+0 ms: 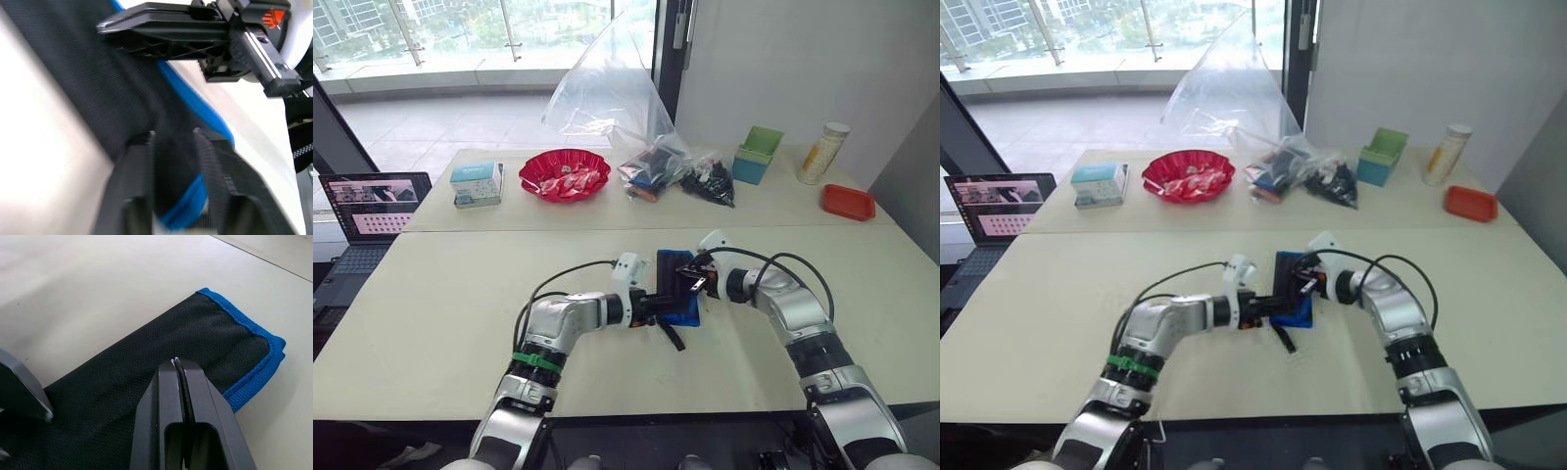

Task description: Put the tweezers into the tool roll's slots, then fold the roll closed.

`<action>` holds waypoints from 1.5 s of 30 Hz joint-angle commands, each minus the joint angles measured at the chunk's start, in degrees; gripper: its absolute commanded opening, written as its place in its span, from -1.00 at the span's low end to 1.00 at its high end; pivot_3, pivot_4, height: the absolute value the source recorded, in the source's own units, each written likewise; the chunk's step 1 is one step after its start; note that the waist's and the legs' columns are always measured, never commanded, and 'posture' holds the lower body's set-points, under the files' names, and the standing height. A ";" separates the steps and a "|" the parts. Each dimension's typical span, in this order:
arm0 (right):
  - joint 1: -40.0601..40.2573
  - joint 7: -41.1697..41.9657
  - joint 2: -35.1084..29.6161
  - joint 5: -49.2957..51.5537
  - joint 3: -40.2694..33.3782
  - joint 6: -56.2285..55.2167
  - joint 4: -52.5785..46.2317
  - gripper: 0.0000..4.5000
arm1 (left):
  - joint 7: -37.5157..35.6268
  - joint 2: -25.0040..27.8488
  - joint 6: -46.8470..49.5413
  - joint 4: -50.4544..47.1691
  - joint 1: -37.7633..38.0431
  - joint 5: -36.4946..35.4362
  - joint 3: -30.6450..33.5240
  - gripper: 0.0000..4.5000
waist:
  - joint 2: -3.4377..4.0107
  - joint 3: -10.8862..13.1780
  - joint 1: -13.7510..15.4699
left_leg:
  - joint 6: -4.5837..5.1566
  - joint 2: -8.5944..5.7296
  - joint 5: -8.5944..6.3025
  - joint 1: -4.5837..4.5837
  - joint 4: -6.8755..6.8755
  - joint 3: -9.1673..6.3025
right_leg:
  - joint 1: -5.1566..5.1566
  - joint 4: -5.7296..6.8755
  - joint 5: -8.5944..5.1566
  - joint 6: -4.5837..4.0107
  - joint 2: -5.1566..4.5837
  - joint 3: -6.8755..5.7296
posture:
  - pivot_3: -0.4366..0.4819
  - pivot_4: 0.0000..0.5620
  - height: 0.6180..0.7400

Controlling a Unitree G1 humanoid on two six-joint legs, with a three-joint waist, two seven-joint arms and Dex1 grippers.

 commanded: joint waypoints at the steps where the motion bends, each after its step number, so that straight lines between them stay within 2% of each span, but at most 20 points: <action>1: 2.69 -0.21 -0.35 -2.30 1.11 2.01 2.79 -1.00 | -6.21 3.67 -0.91 -8.69 -0.31 -3.51 0.71 0.25 | 0.00 0.00 0.11 | 0.00 0.00 0.00 -0.03 0.01 0.00 | -0.02 -0.01 0.00 0.00 0.00 -0.01 | -0.05 -0.47 1.00; 3: 2.94 0.06 -0.09 -1.92 0.77 1.39 2.73 -1.00 | -9.99 5.20 -2.52 -9.67 -0.36 -4.10 -0.41 0.25 | 0.01 0.00 0.17 | 0.00 -0.01 0.00 -0.02 0.03 -0.02 | 0.01 -0.02 0.00 0.00 0.00 -0.02 | -0.05 -0.47 1.00; 4: 3.06 0.12 -0.01 -1.75 0.59 1.29 2.60 -1.00 | -10.62 5.38 -3.86 -9.40 -0.43 -3.57 -0.87 0.18 | 0.01 -0.01 0.25 | 0.00 -0.01 0.00 0.00 0.02 -0.02 | 0.04 -0.03 0.00 0.00 0.00 -0.02 | -0.05 -0.47 1.00; 6: 3.19 0.33 0.09 -1.32 0.11 1.29 2.02 -1.00 | -10.23 4.92 -6.33 -7.40 -0.84 -1.35 -2.29 -0.10 | 0.01 -0.01 0.35 | 0.00 -0.03 0.00 0.04 0.02 -0.03 | 0.08 -0.06 0.00 0.00 -0.01 -0.03 | -0.05 -0.47 1.00; 9: 3.20 0.15 0.62 0.12 -1.50 2.54 0.05 -1.00 | -10.59 4.49 -13.34 -3.03 -1.52 5.51 -8.46 -0.53 | 0.01 -0.01 0.42 | 0.00 -0.04 0.00 0.03 0.02 -0.03 | 0.09 -0.08 0.00 0.00 0.00 -0.04 | -0.05 -0.47 1.00; 12: 3.39 -0.29 1.22 1.09 -3.20 2.94 -1.16 -1.00 | -10.28 1.42 -19.17 2.35 -2.65 9.24 -11.50 -0.99 | 0.00 -0.01 0.31 | 0.00 -0.03 0.00 -0.03 0.00 -0.03 | 0.02 -0.07 0.00 0.00 0.00 -0.02 | -0.05 -0.47 1.00; 15: 3.95 0.79 1.38 2.09 -4.20 2.75 -2.49 -1.00 | -9.55 -3.43 -21.73 9.08 -4.98 10.38 -11.61 -0.99 | -0.01 0.00 0.40 | 0.00 -0.04 0.00 -0.12 0.01 -0.03 | -0.04 -0.08 0.00 0.00 -0.01 -0.03 | -0.05 -0.47 1.00; 19: 4.25 0.65 1.61 2.88 -4.99 3.54 -3.99 -1.00 | -9.23 -5.79 -25.01 16.24 -7.09 13.45 -11.97 -0.99 | -0.01 0.00 0.22 | 0.01 -0.05 0.00 -0.16 0.00 -0.03 | -0.08 -0.08 0.00 0.01 -0.01 -0.03 | -0.05 -0.47 1.00; 27: 4.60 1.87 3.26 7.39 -8.78 2.49 -7.24 -1.00 | -10.53 -4.94 -25.71 21.44 -4.14 19.04 -15.52 -0.99 | -0.01 0.00 -0.40 | 0.01 -0.02 0.00 -0.14 -0.02 -0.03 | -0.07 -0.06 0.00 0.01 -0.01 -0.03 | -0.05 -0.47 1.00; 31: 5.91 2.08 4.36 10.72 -9.30 8.60 -9.72 -1.00 | -10.45 -3.76 -23.67 18.55 -1.99 19.05 -15.10 -0.99 | -0.01 0.00 -0.66 | 0.02 0.00 -0.01 -0.12 -0.05 -0.03 | -0.08 -0.06 0.00 0.01 0.00 -0.02 | -0.05 -0.47 1.00; 34: 4.94 0.22 5.66 8.27 -8.23 7.32 -2.74 -1.00 | -9.40 -4.05 -21.70 16.30 -1.59 18.02 -13.78 -0.99 | -0.02 -0.02 -0.86 | 0.02 0.02 -0.01 -0.10 -0.07 -0.03 | -0.08 -0.05 0.00 0.01 0.02 -0.01 | -0.05 -0.47 1.00; 37: 1.85 -2.97 6.40 3.71 -7.27 0.63 7.44 -1.00 | -8.99 -3.95 -20.56 14.87 -0.86 18.20 -13.74 -0.99 | -0.01 -0.07 -1.18 | 0.02 0.02 -0.01 0.08 -0.09 -0.01 | 0.05 -0.03 0.00 0.01 0.03 0.03 | -0.05 -0.47 1.00; 42: -6.41 -8.11 9.00 2.12 -9.89 -8.99 23.69 -1.00 | -7.56 -2.27 -13.39 11.93 1.44 18.73 -14.84 -0.99 | -0.12 -0.32 -0.97 | 0.02 0.03 -0.01 0.37 -0.09 -0.01 | 0.28 -0.03 0.00 0.01 0.04 0.04 | -0.05 -0.47 1.00; 45: -11.03 -9.89 10.09 1.74 -11.03 -12.01 31.66 -1.00 | -5.71 -2.23 -11.07 10.70 1.76 18.11 -13.25 -0.99 | -0.16 -0.46 -1.16 | 0.03 0.03 -0.02 0.38 -0.13 -0.01 | 0.29 -0.03 0.00 0.01 0.04 0.05 | -0.05 -0.47 1.00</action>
